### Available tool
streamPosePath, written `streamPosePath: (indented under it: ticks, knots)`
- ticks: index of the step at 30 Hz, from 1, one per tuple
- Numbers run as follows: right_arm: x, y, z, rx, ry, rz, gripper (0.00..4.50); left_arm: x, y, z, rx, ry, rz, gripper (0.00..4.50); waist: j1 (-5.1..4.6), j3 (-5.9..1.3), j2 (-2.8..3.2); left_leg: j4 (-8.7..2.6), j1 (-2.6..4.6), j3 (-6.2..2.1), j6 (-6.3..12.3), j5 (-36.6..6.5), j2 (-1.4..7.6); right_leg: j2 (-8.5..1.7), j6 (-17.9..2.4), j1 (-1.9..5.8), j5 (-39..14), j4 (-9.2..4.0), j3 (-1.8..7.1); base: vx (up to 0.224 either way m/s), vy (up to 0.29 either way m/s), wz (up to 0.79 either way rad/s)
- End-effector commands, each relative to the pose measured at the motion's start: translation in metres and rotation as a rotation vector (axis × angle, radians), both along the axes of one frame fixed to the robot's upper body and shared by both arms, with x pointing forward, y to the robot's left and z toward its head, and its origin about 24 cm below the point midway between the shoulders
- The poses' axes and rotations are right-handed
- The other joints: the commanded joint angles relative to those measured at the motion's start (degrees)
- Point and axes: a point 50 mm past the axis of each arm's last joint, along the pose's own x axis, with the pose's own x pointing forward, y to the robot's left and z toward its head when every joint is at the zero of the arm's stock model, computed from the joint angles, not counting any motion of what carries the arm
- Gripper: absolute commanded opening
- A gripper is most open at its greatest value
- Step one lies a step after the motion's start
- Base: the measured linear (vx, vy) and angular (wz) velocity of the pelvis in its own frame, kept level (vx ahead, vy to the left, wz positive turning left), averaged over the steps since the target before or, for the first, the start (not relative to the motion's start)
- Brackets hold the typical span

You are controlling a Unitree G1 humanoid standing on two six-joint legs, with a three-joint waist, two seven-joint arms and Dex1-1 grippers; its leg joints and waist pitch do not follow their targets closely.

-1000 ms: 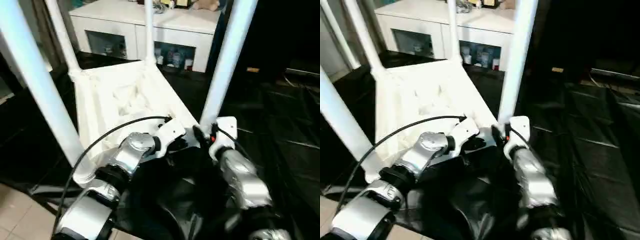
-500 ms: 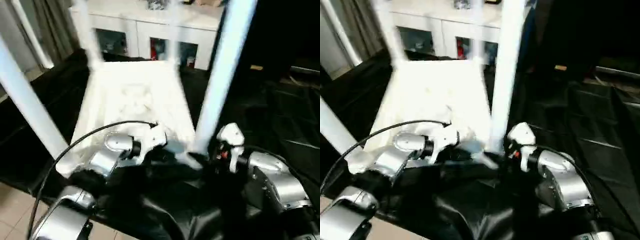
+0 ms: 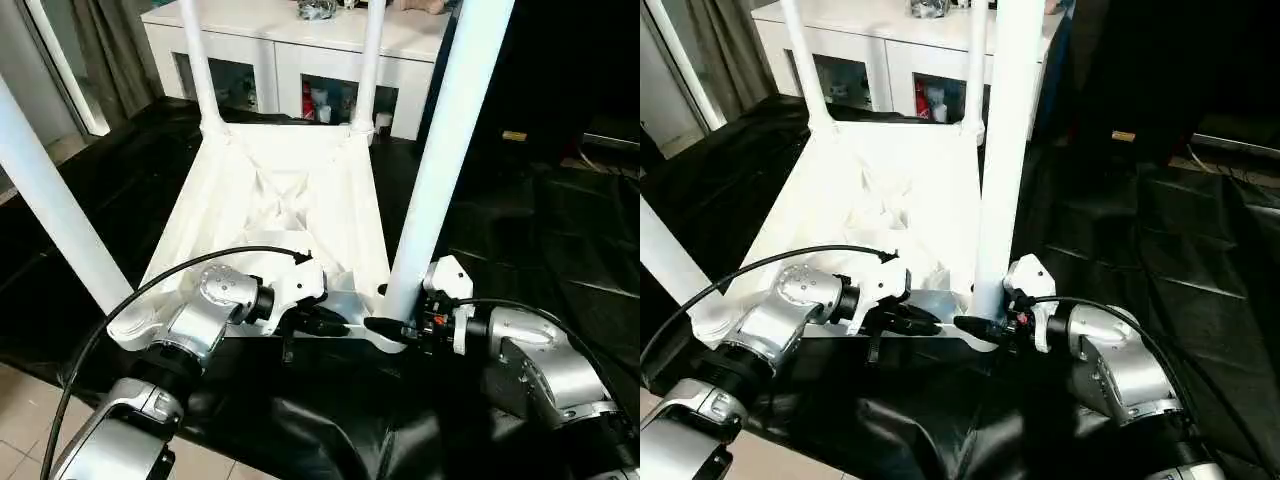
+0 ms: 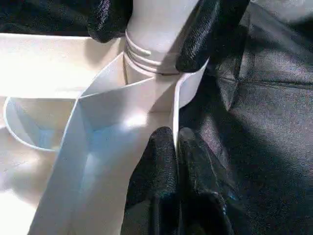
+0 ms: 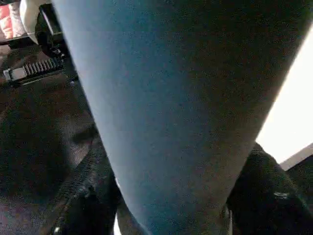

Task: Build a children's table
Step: Rotate leg to tighten

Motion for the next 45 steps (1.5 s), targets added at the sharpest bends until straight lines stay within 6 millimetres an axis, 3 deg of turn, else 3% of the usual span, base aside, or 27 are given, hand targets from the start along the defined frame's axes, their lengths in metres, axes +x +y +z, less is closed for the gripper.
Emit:
streamPosePath:
  ticks: [1, 4, 6, 10, 11, 14, 17, 18, 19, 20, 24, 26, 28, 31, 34, 38, 39, 40, 41, 45]
  knots:
    - [0.0, 0.002, 0.0, 0.01, 0.008, 0.009, 2.5, -0.007, -0.002, -0.009, -0.03, 0.055, 0.003, 0.0, -0.03, -2.56, -1.13, -3.23, 0.12, -0.81, 4.65, -10.1, 2.24, -3.33, -12.7, 2.66, -11.1, -3.85, 2.05, 0.0, 0.0, 0.0]
    - [0.0, 0.001, -0.003, 0.015, 0.017, -0.03, 2.36, -0.005, -0.001, -0.01, -0.028, 0.051, 0.026, 0.0, -0.09, -2.53, -1.2, -3.2, 0.1, -0.77, 4.82, -10.0, 2.22, -3.25, -12.9, 2.65, -10.6, -3.8, 2.04, 0.0, 0.0, 0.0]
    - [0.001, 0.001, -0.009, 0.027, 0.034, -0.091, 2.19, 0.001, -0.003, -0.01, -0.029, 0.03, 0.099, 0.0, -0.15, -2.35, -1.22, -3.33, 0.16, -0.81, 4.16, -11.5, 2.18, -3.31, -12.3, 2.52, -13.5, -4.13, 2.04, 0.0, 0.0, 0.0]
    - [0.007, 0.001, -0.021, 0.029, 0.05, -0.283, 2.07, 0.015, -0.009, -0.012, -0.013, -0.023, 0.275, 0.0, -0.65, -1.88, -1.34, -3.65, 0.34, -0.98, 2.1, -15.5, 1.96, -3.26, -9.5, 1.9, -22.6, -5.06, 2.07, 0.0, 0.0, 0.0]
    - [0.01, 0.001, -0.026, 0.022, 0.05, -0.367, 2.07, 0.019, -0.011, -0.013, -0.001, -0.038, 0.329, 0.0, -0.91, -1.92, -1.44, -3.77, 0.39, -1.27, 1.19, -17.0, 1.89, -3.4, -8.2, 2.03, -26.2, -5.37, 1.98, 0.0, 0.0, 0.0]
    - [0.016, 0.006, -0.035, 0.039, 0.082, -0.628, 2.01, 0.03, -0.023, -0.013, 0.004, -0.057, 0.484, 0.0, -1.42, -1.75, -1.33, -3.82, 0.73, -1.31, 0.43, -18.8, 1.72, -3.24, -6.9, 1.41, -29.5, -5.89, 1.99, 0.0, 0.0, 0.0]
    - [0.018, 0.015, -0.037, 0.047, 0.1, -0.744, 2.01, 0.033, -0.033, -0.013, 0.017, -0.071, 0.551, 0.0, -1.35, -1.96, -1.26, -3.98, 0.66, -1.46, 0.42, -17.9, 1.75, -3.24, -6.2, 1.51, -27.9, -5.96, 2.03, 0.0, 0.0, 0.0]
    - [0.018, 0.019, -0.037, 0.04, 0.097, -0.751, 2.01, 0.034, -0.035, -0.014, 0.022, -0.076, 0.554, 0.0, -1.3, -2.0, -0.72, -4.03, 0.68, -1.52, 0.45, -17.9, 1.75, -3.26, -6.4, 1.55, -27.2, -5.92, 2.04, 0.0, 0.0, 0.0]
    - [0.018, 0.025, -0.037, 0.036, 0.094, -0.751, 2.01, 0.034, -0.038, -0.014, 0.027, -0.081, 0.557, 0.0, -1.45, -2.07, -1.03, -4.11, 0.45, -1.5, 0.68, -17.5, 1.75, -3.18, -6.7, 1.8, -25.2, -5.82, 1.99, 0.0, 0.0, 0.0]
    - [0.017, 0.03, -0.037, 0.043, 0.094, -0.737, 2.01, 0.034, -0.039, -0.014, 0.032, -0.083, 0.55, 0.0, -1.38, -2.08, -0.95, -4.14, 0.56, -1.4, 0.94, -17.5, 1.8, -3.12, -7.1, 1.77, -23.5, -5.77, 2.02, 0.0, 0.0, 0.0]
    - [0.015, 0.04, -0.035, 0.065, 0.074, -0.694, 2.01, 0.032, -0.042, -0.015, 0.039, -0.092, 0.51, 0.0, -1.58, -1.89, -0.7, -4.39, 0.83, -1.42, 1.09, -19.8, 1.86, -3.21, -7.6, 1.82, -24.5, -6.08, 1.89, 0.0, 0.0, 0.0]
    - [0.014, 0.04, -0.032, 0.099, 0.07, -0.695, 2.56, 0.031, -0.043, -0.016, 0.038, -0.092, 0.484, 0.0, -1.54, -1.93, -0.74, -4.41, 0.8, -1.52, 1.16, -19.8, 1.88, -3.4, -7.3, 1.88, -25.3, -6.2, 2.0, 0.0, 0.0, 0.0]
    - [0.014, 0.039, -0.03, 0.116, 0.067, -0.692, 2.69, 0.03, -0.043, -0.016, 0.034, -0.087, 0.465, 0.0, -1.47, -1.87, -0.66, -4.41, 0.83, -1.46, 1.49, -20.2, 1.82, -3.42, -6.8, 1.75, -26.5, -6.41, 2.07, 0.0, 0.0, 0.0]
    - [0.016, 0.029, -0.02, 0.138, 0.039, -0.627, 2.83, 0.027, -0.042, -0.016, 0.03, -0.086, 0.409, 0.0, -1.74, -1.87, -0.67, -4.63, 0.37, -1.81, 1.73, -20.2, 1.88, -3.52, -5.6, 2.14, -28.7, -6.45, 1.82, 0.0, 0.0, 0.0]
    - [0.005, 0.008, -0.004, 0.113, 0.029, -0.372, 2.83, 0.022, -0.037, -0.017, 0.029, -0.098, 0.32, 0.0, -1.67, -1.85, -0.86, -4.38, 0.49, -1.69, 2.8, -20.1, 2.01, -3.37, -5.8, 2.28, -27.6, -6.59, 1.9, 0.0, 0.0, 0.0]
    - [-0.01, -0.03, 0.01, 0.039, 0.01, -0.24, 2.83, 0.019, -0.029, -0.017, 0.032, -0.084, 0.266, 0.0, -1.31, -1.93, -0.99, -4.17, -0.18, -1.57, 4.22, -17.1, 1.98, -3.64, -6.5, 2.8, -25.4, -6.28, 1.93, 0.0, 0.0, 0.0]
    - [-0.016, -0.048, 0.015, 0.009, 0.009, -0.224, 2.83, 0.017, -0.025, -0.016, 0.033, -0.081, 0.229, 0.0, -1.3, -2.07, -0.98, -4.03, -0.35, -1.58, 4.51, -15.9, 2.03, -3.59, -6.8, 2.88, -24.1, -6.11, 1.85, 0.0, 0.0, 0.0]
    - [-0.018, -0.059, 0.018, 0.0, 0.012, -0.228, 2.83, 0.015, -0.023, -0.015, 0.022, -0.086, 0.18, 0.0, -0.86, -2.19, -1.1, -3.77, 0.17, -1.42, 5.07, -14.9, 2.31, -3.62, -8.0, 2.62, -21.7, -5.97, 2.01, 0.0, 0.0, 0.0]
    - [-0.019, -0.068, 0.02, -0.002, 0.014, -0.247, 2.83, 0.011, -0.021, -0.013, 0.008, -0.082, 0.128, 0.0, -0.78, -2.27, -1.1, -3.61, 0.02, -1.24, 5.56, -13.6, 2.2, -3.51, -9.6, 2.73, -18.7, -5.59, 2.04, 0.0, 0.0, 0.0]
    - [-0.017, -0.087, 0.025, -0.01, 0.002, -0.33, 2.83, 0.001, -0.013, -0.01, -0.01, -0.055, -0.018, 0.0, -0.75, -2.54, -0.99, -3.34, -0.07, -1.02, 6.49, -10.1, 2.1, -3.43, -12.1, 2.93, -12.8, -4.8, 1.82, 0.0, 0.0, 0.0]
